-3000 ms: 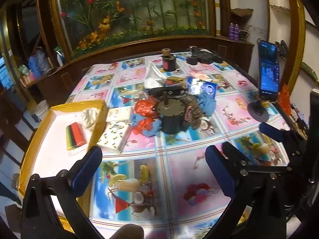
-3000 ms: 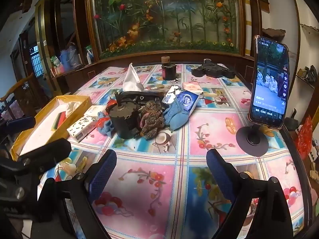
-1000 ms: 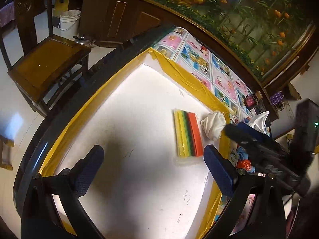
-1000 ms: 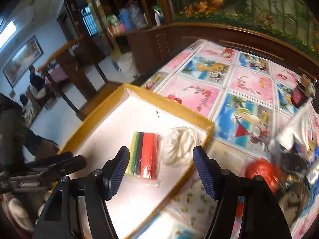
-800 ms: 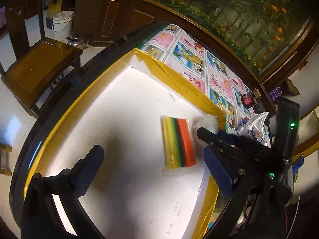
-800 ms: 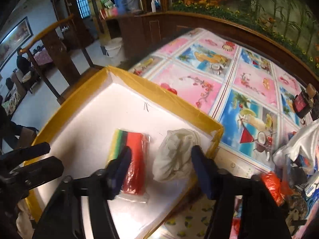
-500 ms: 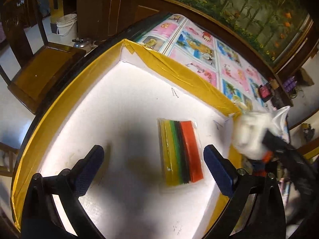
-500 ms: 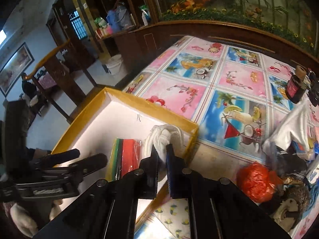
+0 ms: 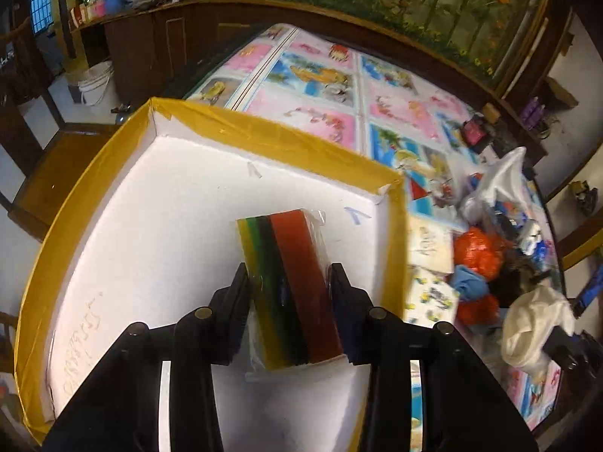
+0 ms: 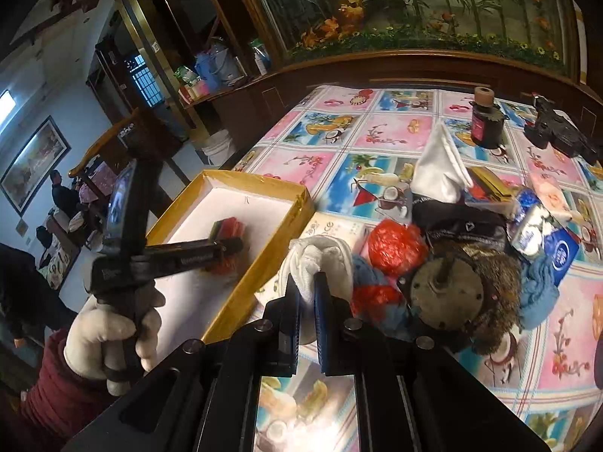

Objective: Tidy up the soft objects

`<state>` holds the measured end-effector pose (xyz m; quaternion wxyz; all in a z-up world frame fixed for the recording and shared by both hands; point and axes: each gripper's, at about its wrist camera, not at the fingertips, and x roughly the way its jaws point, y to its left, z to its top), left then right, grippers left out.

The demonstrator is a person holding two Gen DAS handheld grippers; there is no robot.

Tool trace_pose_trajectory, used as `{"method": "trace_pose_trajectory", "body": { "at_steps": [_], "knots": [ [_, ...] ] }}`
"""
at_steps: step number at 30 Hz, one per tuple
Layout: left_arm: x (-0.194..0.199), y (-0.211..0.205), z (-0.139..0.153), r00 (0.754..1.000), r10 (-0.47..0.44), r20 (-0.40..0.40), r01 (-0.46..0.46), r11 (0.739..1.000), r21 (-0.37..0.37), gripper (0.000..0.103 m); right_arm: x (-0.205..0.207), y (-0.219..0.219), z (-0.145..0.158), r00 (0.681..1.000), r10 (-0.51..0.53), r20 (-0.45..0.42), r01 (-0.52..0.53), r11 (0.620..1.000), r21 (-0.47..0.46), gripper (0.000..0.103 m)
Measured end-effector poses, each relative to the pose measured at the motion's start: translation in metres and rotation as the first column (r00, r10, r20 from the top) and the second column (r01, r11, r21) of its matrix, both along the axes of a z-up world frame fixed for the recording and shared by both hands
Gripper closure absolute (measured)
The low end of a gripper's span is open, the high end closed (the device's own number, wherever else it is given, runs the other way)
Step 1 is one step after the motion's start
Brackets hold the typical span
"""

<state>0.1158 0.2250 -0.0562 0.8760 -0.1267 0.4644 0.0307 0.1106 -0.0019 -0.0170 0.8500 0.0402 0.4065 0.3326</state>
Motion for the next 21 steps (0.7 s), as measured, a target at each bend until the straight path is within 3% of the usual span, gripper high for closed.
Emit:
{"method": "trace_pose_trajectory", "body": {
  "at_steps": [3,7,10,14,16,18,20,21],
  "knots": [
    [-0.033,-0.02,0.034,0.994,-0.067,0.087,0.07,0.997,-0.038,0.065,-0.021,-0.033,0.002,0.999,-0.041,0.01,0.041,0.999,0.023,0.096],
    [-0.064,-0.061,0.054,0.978,-0.167,0.122,0.175,0.983,-0.057,0.065,-0.042,-0.076,-0.002,0.996,-0.084,-0.013,0.085,0.996,0.041,0.096],
    [-0.078,-0.096,0.047,0.969,-0.224,0.107,0.232,0.971,-0.063,0.064,-0.057,-0.109,-0.01,0.991,-0.134,-0.023,0.135,0.99,0.042,0.096],
    [-0.087,-0.135,0.009,0.965,-0.261,0.026,0.263,0.964,-0.051,0.064,-0.075,-0.14,-0.026,0.977,-0.208,-0.042,0.207,0.978,-0.013,0.092],
    [-0.086,-0.145,-0.009,0.963,-0.269,-0.024,0.268,0.962,-0.047,0.064,-0.083,-0.151,-0.034,0.969,-0.24,-0.062,0.237,0.97,-0.056,0.085],
    [-0.092,-0.148,-0.018,0.962,-0.27,-0.043,0.268,0.962,-0.058,0.063,-0.09,-0.162,-0.038,0.962,-0.262,-0.072,0.258,0.964,-0.061,0.061],
    [-0.097,-0.145,-0.016,0.964,-0.263,-0.034,0.26,0.962,-0.085,0.062,-0.098,-0.169,-0.034,0.958,-0.282,-0.055,0.279,0.959,-0.046,0.046],
    [-0.101,-0.143,-0.014,0.966,-0.257,-0.026,0.254,0.963,-0.093,0.059,-0.102,-0.172,-0.033,0.956,-0.291,-0.042,0.29,0.956,-0.043,0.045]
  ]
}}
